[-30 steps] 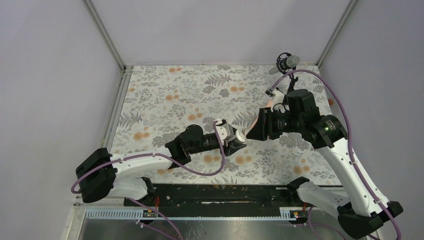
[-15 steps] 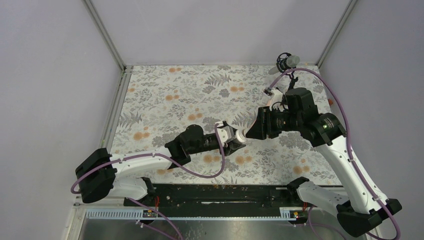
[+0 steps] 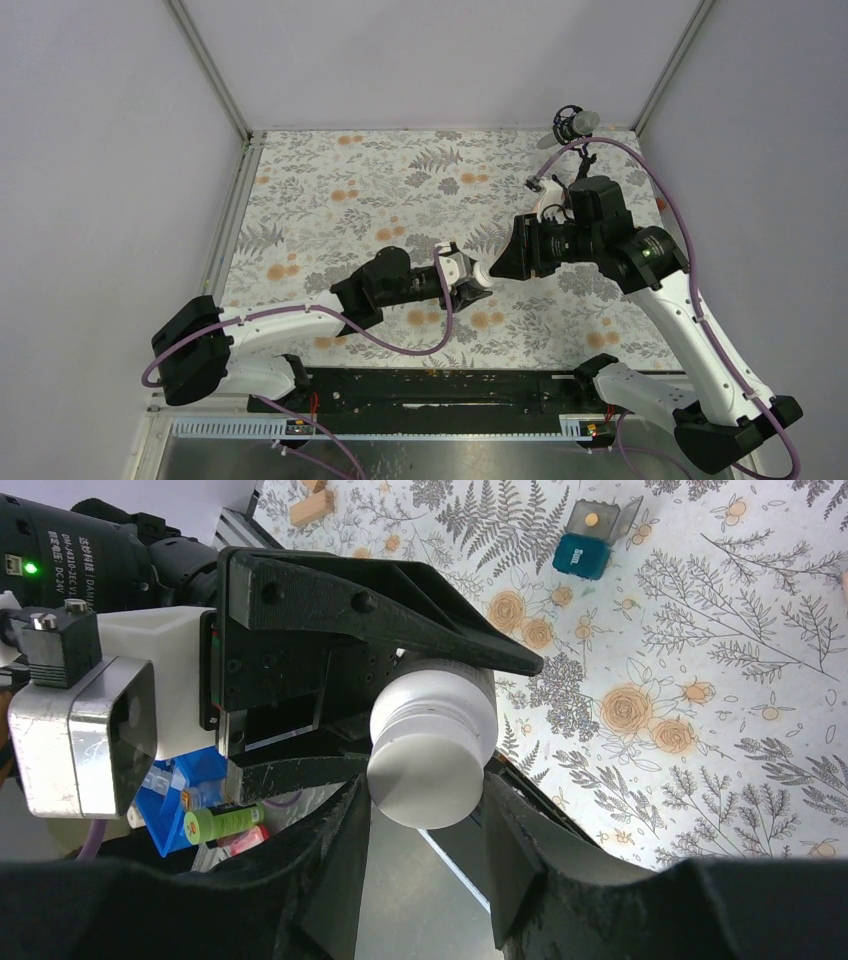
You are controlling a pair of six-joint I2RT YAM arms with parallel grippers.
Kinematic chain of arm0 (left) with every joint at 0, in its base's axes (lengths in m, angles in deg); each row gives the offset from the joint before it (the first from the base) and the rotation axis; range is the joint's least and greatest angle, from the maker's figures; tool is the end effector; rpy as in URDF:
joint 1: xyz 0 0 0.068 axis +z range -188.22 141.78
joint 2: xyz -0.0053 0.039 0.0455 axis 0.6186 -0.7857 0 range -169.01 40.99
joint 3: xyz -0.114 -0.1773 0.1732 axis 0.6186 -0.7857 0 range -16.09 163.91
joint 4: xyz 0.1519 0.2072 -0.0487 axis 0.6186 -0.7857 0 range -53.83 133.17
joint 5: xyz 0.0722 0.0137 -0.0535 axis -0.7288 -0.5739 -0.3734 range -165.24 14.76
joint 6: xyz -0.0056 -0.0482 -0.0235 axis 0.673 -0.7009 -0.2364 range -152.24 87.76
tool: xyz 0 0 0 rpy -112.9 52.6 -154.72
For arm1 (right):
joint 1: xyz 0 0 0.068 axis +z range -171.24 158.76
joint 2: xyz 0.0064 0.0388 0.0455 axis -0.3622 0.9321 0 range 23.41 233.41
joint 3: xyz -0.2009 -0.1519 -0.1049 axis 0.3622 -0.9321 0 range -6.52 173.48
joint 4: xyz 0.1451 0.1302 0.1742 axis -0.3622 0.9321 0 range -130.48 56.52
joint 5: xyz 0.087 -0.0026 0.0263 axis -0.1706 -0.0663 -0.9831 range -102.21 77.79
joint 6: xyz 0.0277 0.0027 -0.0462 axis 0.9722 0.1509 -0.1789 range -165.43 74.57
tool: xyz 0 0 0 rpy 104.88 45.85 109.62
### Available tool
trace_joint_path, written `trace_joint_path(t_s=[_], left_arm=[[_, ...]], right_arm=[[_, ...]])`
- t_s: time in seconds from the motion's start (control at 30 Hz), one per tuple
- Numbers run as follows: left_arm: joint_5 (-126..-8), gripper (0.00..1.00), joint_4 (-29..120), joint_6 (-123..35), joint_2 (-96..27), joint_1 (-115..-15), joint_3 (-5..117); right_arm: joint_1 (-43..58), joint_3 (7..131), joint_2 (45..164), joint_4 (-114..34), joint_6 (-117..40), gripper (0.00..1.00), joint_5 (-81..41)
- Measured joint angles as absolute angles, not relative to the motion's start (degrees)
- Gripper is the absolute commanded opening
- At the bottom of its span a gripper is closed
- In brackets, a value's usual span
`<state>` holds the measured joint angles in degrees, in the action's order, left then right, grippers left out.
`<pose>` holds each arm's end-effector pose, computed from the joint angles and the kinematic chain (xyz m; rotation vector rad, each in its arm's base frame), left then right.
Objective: Sort the pills into containers
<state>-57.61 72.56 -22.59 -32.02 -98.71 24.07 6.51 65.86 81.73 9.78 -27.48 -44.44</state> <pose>0.1329 -0.2568 0.2770 1.1754 1.2438 -0.9214 0.1580 0.1045 0.3944 -0.5252 2.2324 1.0513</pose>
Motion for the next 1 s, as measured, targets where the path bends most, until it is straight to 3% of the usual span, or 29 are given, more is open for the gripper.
trace_joint_path(t_s=[1.0], left_arm=[[-55.29,0.00,63.42,-21.34,-34.18,-98.20,28.11]], right_arm=[[8.63,62.91,82.10,8.80,-30.08,0.37,-40.75]])
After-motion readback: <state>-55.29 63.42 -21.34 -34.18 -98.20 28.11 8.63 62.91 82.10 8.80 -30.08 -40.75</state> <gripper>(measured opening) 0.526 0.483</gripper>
